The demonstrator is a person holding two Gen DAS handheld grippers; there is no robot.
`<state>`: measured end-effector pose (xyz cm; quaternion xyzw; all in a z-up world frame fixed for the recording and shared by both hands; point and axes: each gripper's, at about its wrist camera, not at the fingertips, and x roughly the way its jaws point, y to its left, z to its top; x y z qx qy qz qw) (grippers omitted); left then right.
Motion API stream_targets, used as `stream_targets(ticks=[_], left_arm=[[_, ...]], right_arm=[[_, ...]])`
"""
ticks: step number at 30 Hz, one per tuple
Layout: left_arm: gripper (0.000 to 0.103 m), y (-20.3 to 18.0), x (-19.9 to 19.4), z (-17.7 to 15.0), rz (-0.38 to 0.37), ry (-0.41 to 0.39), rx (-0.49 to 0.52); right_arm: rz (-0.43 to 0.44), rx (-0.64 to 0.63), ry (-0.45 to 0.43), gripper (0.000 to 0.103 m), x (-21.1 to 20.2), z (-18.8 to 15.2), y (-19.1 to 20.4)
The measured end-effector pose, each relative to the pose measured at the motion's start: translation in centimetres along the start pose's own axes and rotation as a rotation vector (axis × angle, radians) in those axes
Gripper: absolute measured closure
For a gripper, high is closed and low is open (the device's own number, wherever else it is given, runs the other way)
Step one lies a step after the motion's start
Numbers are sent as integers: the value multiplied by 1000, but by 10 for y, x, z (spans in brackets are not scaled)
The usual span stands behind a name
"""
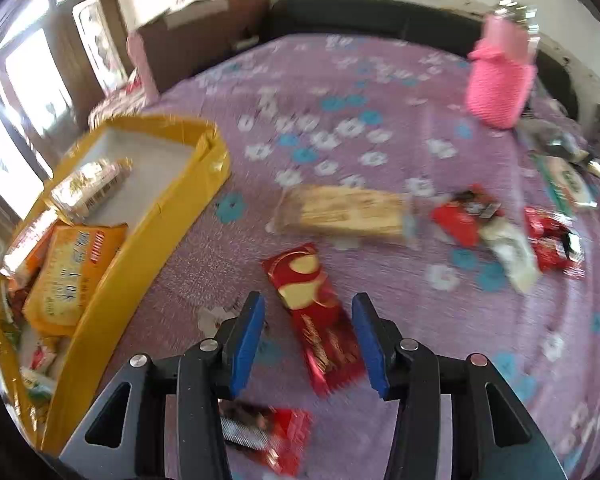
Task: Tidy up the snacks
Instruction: 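Grasp a red candy bar with the right gripper while the left grasps a red candy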
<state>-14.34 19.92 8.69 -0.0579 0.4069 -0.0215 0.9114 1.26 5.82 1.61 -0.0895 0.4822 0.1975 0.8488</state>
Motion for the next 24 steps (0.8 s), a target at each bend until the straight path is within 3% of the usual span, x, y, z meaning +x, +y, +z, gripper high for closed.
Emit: stream_targets(ticks=[1,3,8,12,17,20,24], left_arm=[[18,-4,-1,1,-3,4,18],[18,-11,0,2,-14,11,43],[19,-42,12,3,-67,46,109],[19,-77,44,10,-87,136,176],[19,-123,90,22,6,198,376],[19,-139,118,25,17,240,480],[18,-142,143,23,51,266,545]], right_arm=[[-14,-7,-2,69,2,0,2],[-12,3,4,82,-3,-4,0],[-49,94,-23,92,-34,-35,-31],[-14,206,-83,92,-59,-63,-68],[82,281,-130,91,-56,-84,-98],[141,315,-133,91,-51,-84,-105],[193,349,-136,92,-52,-86,-113]])
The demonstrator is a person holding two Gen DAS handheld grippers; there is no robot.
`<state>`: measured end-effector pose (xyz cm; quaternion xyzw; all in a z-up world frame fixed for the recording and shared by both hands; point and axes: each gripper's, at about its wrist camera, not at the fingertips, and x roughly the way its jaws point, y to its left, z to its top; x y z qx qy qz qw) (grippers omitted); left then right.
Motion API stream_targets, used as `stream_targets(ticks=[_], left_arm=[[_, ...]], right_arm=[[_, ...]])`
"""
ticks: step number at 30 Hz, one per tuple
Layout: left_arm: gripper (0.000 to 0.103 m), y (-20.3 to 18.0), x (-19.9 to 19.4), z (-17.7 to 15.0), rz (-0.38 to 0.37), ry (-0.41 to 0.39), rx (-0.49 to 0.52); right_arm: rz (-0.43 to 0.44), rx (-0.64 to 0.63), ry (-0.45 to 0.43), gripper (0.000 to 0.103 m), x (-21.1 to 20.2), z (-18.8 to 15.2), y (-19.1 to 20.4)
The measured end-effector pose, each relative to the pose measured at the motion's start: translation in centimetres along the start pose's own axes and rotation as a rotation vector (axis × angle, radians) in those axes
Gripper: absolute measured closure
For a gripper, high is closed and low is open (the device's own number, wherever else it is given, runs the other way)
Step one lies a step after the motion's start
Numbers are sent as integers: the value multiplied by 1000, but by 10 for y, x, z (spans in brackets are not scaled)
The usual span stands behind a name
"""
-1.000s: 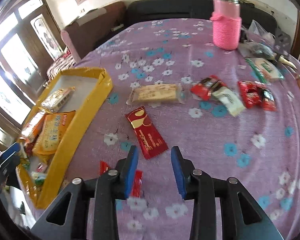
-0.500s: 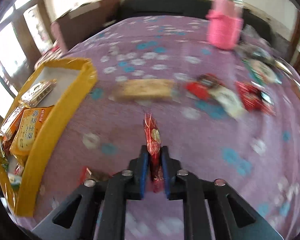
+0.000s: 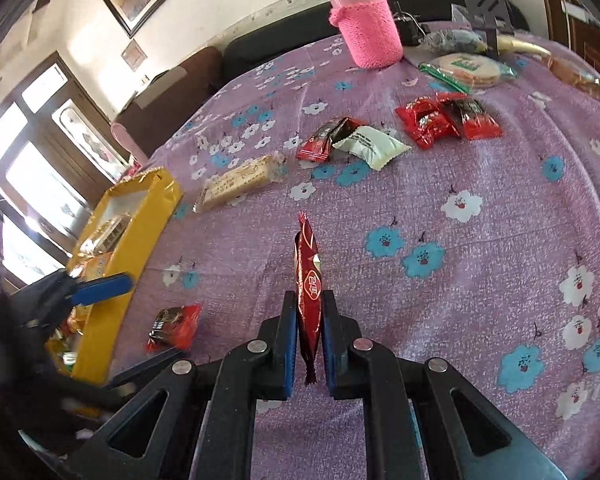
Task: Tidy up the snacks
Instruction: 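Grasp a red candy bar with the right gripper while the left grasps a red candy, then carry both red candies over the tray and open both grippers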
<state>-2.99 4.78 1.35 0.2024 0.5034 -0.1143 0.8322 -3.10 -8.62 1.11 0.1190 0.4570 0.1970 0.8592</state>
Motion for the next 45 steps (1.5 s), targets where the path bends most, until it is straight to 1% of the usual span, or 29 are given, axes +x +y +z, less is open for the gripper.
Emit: stream_targets(ticks=[1,2,3,4,6,9,11,13,16,18,20,24,26,29,32,36,39,42,43,44,45], left_arm=[[21,3,1,0,-31,-10,-10],[41,6,2,0,-73,-3,-25],[56,9,3,0,-140,3,-56],[81,13,3,-2,-205,7,-90],[81,14,1,-5,-164,-1,-104],[81,15,-4,-13,-165,-14,-142],[81,22,-13,-20,-176,-39,-194],[81,29,-24,-24,-192,-70,-248],[81,51,-52,-38,-204,-136,-335],[81,69,-71,-51,-194,-180,-395],[81,89,-89,-70,-156,-213,-449],[80,130,-111,-113,-28,-244,-536],[80,151,-114,-134,3,-248,-589],[80,173,-107,-157,39,-232,-650],[80,187,-96,-174,40,-208,-701],[80,194,-85,-184,35,-192,-727],[80,192,-81,-184,27,-189,-720],[79,190,-82,-185,32,-192,-725],[76,190,-83,-186,26,-194,-730],[72,189,-84,-186,25,-198,-734],[68,188,-86,-186,36,-199,-738]], right_arm=[[4,8,-2,92,-1,0,-1],[6,13,-4,92,-1,-1,-2],[7,17,-7,92,-2,-1,-3],[5,19,-10,92,-1,0,-3],[-8,17,-19,92,-1,-1,-3],[-13,25,-32,92,-4,-2,-5],[-21,27,-45,92,-5,-2,-5],[-32,27,-57,92,-6,-2,-5],[-68,11,-72,92,-6,-3,-3],[-73,3,-83,92,-7,-4,-1],[-80,-4,-96,92,-9,-4,1],[-104,-22,-135,92,-18,-3,13],[-82,-58,-157,92,-28,-2,35],[-12,-140,-149,92,-34,-6,83],[83,-224,-106,93,-28,-12,139],[174,-310,-25,93,-5,-26,204],[178,-368,28,93,18,-38,238],[170,-394,68,93,37,-49,258],[164,-401,78,93,43,-50,263],[153,-409,90,92,50,-51,267],[142,-417,96,88,55,-52,269]])
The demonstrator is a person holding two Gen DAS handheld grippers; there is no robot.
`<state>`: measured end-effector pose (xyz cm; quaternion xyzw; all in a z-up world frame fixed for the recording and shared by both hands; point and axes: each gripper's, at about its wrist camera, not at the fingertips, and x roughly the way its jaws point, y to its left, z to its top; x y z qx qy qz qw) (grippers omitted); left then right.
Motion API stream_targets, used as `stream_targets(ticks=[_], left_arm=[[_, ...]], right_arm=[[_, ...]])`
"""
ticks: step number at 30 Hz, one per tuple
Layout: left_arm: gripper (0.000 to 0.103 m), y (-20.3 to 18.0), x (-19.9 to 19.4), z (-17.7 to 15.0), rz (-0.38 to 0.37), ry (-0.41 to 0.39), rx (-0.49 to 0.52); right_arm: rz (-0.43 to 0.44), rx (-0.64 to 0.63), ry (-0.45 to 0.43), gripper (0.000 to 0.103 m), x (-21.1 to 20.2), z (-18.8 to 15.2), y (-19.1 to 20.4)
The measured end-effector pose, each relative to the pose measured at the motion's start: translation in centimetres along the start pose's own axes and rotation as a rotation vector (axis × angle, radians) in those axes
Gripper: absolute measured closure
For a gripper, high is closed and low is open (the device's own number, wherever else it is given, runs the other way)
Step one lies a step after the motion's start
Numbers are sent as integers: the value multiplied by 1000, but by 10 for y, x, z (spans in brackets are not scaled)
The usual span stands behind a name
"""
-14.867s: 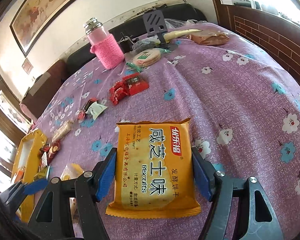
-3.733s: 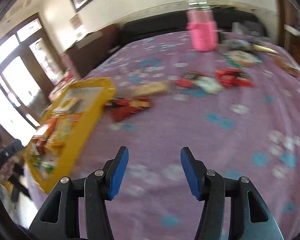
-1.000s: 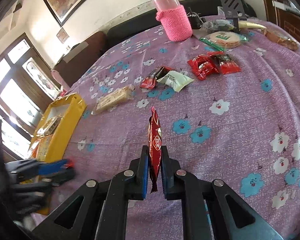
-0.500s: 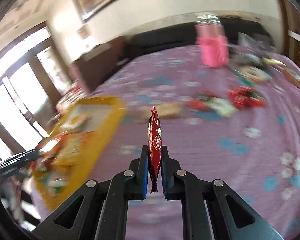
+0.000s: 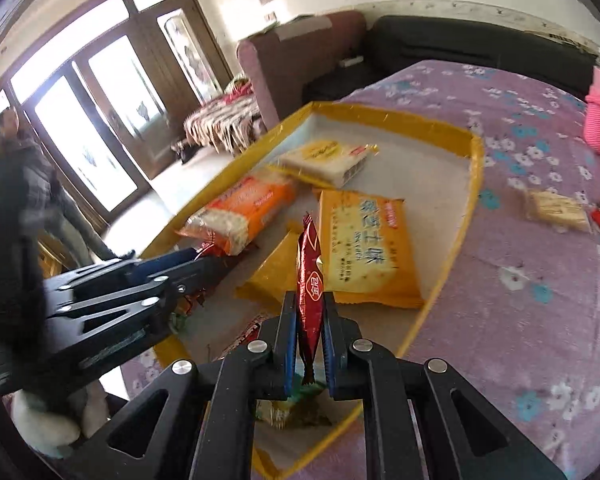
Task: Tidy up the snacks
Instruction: 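Carry both red candies over the tray and open both grippers, then move both open grippers back toward the remaining snacks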
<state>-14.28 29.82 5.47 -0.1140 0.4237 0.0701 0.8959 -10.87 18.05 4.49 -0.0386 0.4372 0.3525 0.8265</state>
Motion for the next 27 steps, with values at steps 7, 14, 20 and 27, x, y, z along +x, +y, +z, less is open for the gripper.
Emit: stream_targets(ticks=[7,14,20,27], left_arm=[[28,-8,-27,0,106,-94,14],[20,-20,-51,-1,188,-170,45],[20,-34,-65,-3,232,-202,74],[20,-45,-67,-6,230,-188,81]], right_arm=[[-1,-6,-50,69,-16,-8,3],[-7,49,-117,68,-47,-13,-7],[-27,116,-154,62,-71,-29,-22],[-43,157,-174,60,-88,-43,-38]])
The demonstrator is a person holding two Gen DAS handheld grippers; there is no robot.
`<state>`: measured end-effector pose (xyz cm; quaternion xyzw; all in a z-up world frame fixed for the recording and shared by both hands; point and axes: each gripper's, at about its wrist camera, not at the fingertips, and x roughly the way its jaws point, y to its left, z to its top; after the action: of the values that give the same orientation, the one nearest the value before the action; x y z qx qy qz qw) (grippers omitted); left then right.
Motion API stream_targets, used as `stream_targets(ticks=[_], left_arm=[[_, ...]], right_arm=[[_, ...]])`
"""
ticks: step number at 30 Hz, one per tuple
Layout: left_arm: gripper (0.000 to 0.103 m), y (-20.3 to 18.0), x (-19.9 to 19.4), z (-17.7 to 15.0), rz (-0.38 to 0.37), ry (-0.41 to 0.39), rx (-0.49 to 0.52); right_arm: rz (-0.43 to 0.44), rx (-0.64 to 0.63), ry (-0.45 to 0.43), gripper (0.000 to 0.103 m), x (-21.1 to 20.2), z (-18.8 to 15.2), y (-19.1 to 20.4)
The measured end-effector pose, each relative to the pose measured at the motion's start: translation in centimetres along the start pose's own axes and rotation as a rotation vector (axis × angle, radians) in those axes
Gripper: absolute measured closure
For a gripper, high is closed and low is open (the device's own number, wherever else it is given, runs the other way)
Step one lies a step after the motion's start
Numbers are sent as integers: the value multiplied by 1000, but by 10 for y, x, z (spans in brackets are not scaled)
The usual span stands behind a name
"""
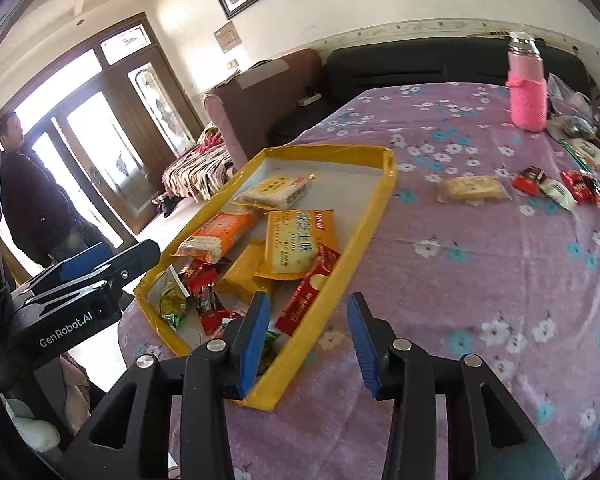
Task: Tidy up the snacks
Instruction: 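Move both open grippers back toward the remaining snacks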
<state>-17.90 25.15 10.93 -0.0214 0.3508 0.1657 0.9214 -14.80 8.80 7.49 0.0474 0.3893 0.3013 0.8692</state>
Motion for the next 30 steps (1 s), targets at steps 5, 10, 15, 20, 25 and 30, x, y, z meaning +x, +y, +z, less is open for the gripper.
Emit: stream_targets(ticks=[5,10,15,20,25,30], left_arm=[[20,2,-4,2,-38,8,-20],[20,4,4,1,-89,45,-54],[20,-5,5,2,-126,46,-45],[20,-15,-5,7,-172,8,-9],[20,-39,-8,9,-219,-8,85],[20,-64,-6,6,-260,-1,155]], right_arm=[[-18,38,-20,58,-10,-2,-19],[-93,114,-26,55,-19,-2,-56],[-106,145,-3,55,-15,-2,-71],[-129,155,-2,55,-13,7,-87],[-222,202,-32,54,-26,17,-133],[-320,269,-61,54,-47,30,-188]])
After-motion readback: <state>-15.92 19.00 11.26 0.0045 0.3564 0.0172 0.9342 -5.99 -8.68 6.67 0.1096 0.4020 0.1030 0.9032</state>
